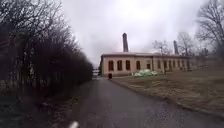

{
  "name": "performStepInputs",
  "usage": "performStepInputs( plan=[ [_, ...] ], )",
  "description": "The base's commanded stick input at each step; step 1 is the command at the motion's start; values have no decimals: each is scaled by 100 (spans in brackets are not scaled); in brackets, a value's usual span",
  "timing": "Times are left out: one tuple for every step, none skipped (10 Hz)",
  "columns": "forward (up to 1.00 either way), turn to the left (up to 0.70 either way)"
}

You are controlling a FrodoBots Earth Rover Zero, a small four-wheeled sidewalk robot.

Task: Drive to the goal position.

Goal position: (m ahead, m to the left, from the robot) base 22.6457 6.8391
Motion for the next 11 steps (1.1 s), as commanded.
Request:
performStepInputs(
  plan=[
    [70,0],
    [70,0],
    [70,0],
    [70,0],
    [70,0],
    [70,0],
    [70,0],
    [31,0],
    [0,0],
    [0,0],
    [0,0]
  ],
)
